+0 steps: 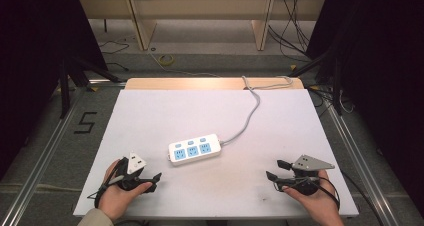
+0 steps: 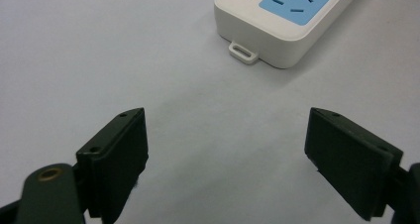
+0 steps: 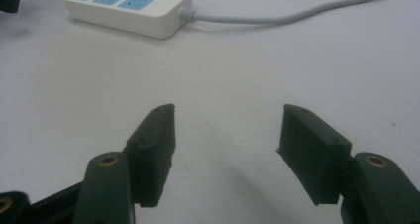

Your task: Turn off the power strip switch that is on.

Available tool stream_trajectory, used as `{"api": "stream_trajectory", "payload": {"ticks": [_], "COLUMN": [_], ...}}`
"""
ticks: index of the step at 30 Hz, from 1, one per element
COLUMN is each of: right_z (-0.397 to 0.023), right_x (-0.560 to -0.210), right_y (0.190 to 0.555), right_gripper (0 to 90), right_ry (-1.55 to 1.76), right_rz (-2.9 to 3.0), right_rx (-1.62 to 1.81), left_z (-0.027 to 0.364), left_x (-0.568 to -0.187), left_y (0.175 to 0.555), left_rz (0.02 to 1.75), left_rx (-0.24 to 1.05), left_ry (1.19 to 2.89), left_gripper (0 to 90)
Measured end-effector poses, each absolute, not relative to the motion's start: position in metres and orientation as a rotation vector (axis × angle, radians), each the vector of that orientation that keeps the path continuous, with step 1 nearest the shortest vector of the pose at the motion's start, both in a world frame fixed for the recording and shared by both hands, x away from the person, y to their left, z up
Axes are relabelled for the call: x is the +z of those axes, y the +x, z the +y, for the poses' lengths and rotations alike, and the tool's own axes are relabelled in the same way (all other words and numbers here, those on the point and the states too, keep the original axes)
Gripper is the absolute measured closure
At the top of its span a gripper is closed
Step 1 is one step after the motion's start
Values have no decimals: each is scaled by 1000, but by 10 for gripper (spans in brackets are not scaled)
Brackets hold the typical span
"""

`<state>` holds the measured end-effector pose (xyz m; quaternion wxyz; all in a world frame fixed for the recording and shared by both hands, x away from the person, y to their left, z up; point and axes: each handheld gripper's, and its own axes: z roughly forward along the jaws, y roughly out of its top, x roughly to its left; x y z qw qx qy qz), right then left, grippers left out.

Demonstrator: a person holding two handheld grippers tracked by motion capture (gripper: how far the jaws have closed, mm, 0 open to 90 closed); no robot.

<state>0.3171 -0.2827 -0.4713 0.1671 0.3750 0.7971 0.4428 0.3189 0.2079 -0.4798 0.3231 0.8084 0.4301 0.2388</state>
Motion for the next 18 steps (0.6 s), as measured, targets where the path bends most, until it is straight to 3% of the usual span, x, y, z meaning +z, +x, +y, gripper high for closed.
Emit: {"api": "stream_trajectory", "payload": {"ticks": [7, 18], "right_z": [-283, -283], "right_x": [-470, -467], "right_y": [317, 318], "right_gripper": [418, 634], "right_ry": [1066, 1049], "right_rz": [2264, 2290], "right_rx": [1261, 1230], "left_z": [208, 209], "left_x": [-480, -481], "left_y": [319, 320], "left_rz": [1126, 1127], "left_rx": [631, 638], "left_ry": [2124, 2128], "left_gripper": [171, 177]}}
